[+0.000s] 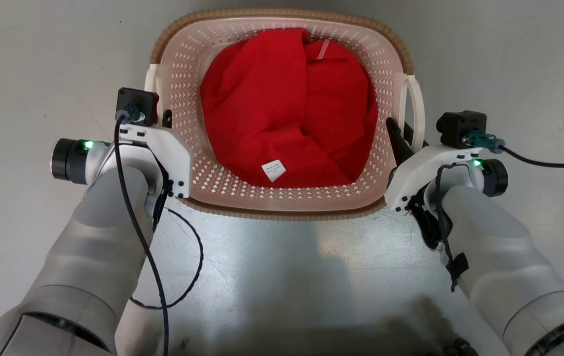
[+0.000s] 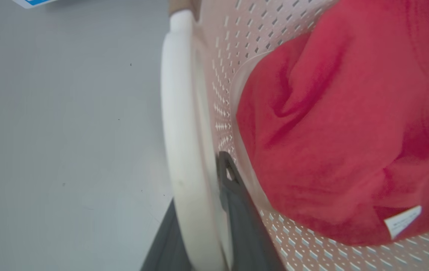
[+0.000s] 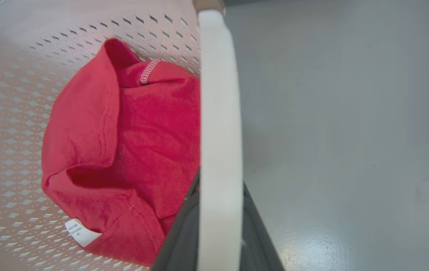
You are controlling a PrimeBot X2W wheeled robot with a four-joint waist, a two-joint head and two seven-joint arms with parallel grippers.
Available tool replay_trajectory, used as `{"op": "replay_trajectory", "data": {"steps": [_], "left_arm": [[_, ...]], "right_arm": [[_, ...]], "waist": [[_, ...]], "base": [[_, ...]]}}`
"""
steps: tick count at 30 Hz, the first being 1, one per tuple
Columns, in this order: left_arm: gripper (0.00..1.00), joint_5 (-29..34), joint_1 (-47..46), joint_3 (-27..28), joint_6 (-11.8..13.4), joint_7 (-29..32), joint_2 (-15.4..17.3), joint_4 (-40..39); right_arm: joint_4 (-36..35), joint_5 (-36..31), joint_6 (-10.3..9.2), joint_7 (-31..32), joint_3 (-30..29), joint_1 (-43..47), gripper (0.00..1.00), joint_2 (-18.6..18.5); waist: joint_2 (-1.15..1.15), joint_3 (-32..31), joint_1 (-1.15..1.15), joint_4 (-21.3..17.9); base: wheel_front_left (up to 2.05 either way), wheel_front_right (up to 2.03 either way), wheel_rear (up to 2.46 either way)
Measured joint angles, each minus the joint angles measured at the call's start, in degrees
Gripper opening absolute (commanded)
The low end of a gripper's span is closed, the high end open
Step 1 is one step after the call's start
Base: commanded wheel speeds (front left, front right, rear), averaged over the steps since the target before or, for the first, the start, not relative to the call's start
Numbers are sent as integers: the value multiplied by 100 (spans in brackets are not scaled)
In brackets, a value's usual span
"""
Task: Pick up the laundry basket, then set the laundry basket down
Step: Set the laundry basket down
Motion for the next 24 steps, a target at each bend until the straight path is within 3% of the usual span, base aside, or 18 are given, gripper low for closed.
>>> {"op": "replay_trajectory", "data": {"steps": [1,2,3,11,24], "left_arm": [[24,-30,-20,2,0,-9,-7,0],[64,-41,-35,-1,0,-25,-13,0],[100,-41,-48,-3,23,-43,-16,1],[100,-192,-135,54,108,-81,-56,46],[100,-296,-125,64,105,-260,-115,48]], "right_arm": [[13,-7,11,0,-74,-10,94,11],[19,-41,52,0,-141,-26,100,11],[29,-89,86,0,-218,-54,100,8],[-43,-642,100,0,-838,-198,100,-12],[-243,-947,100,0,-1211,43,100,-16]], "waist": [[0,16,0,0],[0,35,0,1],[0,57,0,3],[0,263,0,40],[0,-21,0,27]], "base": [[0,0,0],[0,0,0],[0,0,0],[0,0,0],[0,0,0]]}}
